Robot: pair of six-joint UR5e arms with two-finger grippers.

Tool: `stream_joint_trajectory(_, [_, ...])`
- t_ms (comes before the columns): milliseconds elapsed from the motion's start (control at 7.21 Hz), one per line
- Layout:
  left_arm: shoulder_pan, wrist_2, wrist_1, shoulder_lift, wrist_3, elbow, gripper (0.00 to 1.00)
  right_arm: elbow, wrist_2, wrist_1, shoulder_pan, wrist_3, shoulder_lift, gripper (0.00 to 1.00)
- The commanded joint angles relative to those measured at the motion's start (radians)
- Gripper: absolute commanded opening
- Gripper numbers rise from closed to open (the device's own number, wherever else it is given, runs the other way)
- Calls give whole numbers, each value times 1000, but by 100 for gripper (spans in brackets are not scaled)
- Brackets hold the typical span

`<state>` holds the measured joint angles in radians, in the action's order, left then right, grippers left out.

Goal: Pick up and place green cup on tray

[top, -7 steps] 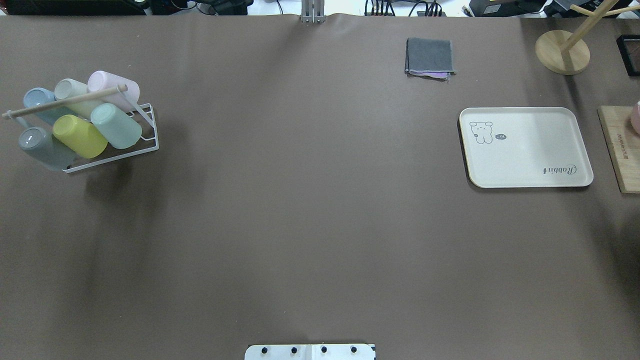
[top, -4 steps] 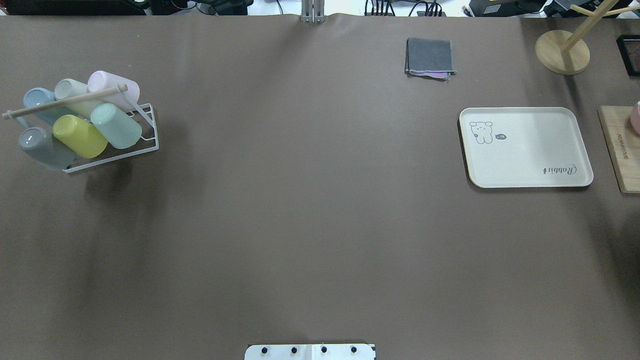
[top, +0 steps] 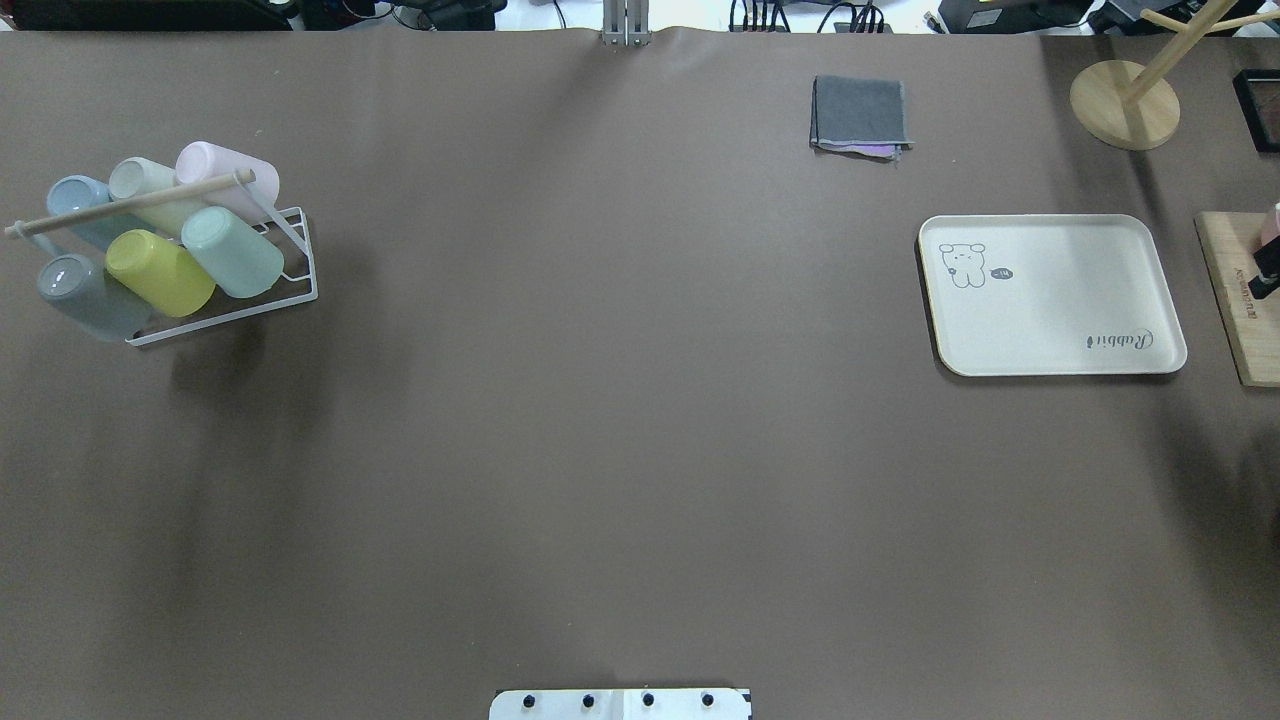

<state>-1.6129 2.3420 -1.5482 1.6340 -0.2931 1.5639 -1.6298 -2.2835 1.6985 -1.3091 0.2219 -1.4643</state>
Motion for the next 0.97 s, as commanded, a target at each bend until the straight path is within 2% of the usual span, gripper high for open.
stream_joint_trajectory(0, [2, -1, 3, 7, -9, -2, 98, 150, 2, -67, 60, -4, 90, 100])
stream_joint_trajectory(139, [2, 0, 2, 4, -11, -2, 98, 192, 2, -107, 71, 0, 102, 99])
stream_joint_trajectory(555, [5, -1, -4, 7, 3, 30, 98, 252, 1, -108, 82, 4, 128, 94])
stream_joint_trajectory(832, [40, 3, 17, 4, 3, 164, 98, 341, -1, -127, 82, 17, 174, 93])
